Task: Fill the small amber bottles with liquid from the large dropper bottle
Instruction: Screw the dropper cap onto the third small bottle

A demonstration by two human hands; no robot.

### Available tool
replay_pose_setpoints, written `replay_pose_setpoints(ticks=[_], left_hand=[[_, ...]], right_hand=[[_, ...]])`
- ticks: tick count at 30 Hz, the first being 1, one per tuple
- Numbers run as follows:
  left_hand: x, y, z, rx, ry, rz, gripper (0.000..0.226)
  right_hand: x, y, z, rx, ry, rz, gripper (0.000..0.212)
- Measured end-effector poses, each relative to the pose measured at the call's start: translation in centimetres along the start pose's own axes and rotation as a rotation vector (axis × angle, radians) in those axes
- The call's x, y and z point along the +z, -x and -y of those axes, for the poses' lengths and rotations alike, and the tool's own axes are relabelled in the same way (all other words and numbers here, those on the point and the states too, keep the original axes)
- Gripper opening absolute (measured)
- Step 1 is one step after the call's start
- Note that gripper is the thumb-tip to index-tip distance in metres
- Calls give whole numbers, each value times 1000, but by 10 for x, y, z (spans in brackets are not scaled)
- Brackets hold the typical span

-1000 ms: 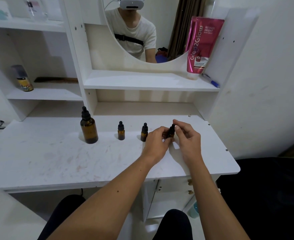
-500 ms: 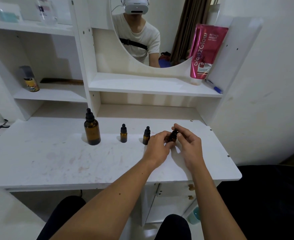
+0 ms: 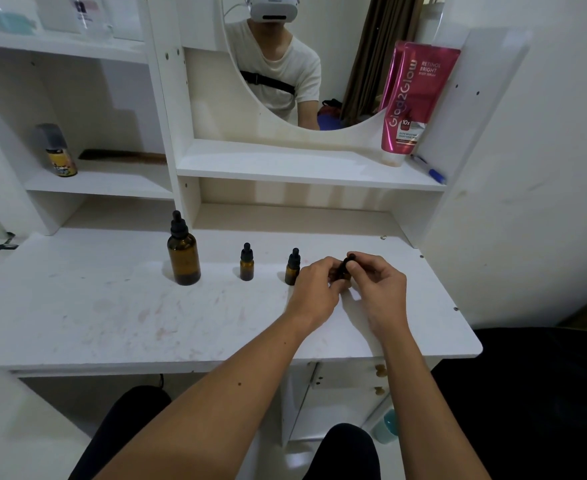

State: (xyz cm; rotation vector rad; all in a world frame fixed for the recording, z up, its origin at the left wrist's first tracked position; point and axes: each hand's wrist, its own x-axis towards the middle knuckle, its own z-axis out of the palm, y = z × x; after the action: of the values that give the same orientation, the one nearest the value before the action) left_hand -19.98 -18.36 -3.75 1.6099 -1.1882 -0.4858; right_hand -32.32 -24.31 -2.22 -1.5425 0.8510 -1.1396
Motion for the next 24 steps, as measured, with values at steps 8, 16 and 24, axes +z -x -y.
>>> replay_pose_setpoints(ticks=[8,16,24], left_hand=[[2,-1,0,-27,-5,-29,22],[-1,5,-2,-10,-4,-31,33],[-15,28,-10,-21,-45,-45,48]], right_hand=[[0,3,1,-1,26,-31,19],[1,4,2,-23,21,2,25],[2,9,8,-8,57,-15,28]])
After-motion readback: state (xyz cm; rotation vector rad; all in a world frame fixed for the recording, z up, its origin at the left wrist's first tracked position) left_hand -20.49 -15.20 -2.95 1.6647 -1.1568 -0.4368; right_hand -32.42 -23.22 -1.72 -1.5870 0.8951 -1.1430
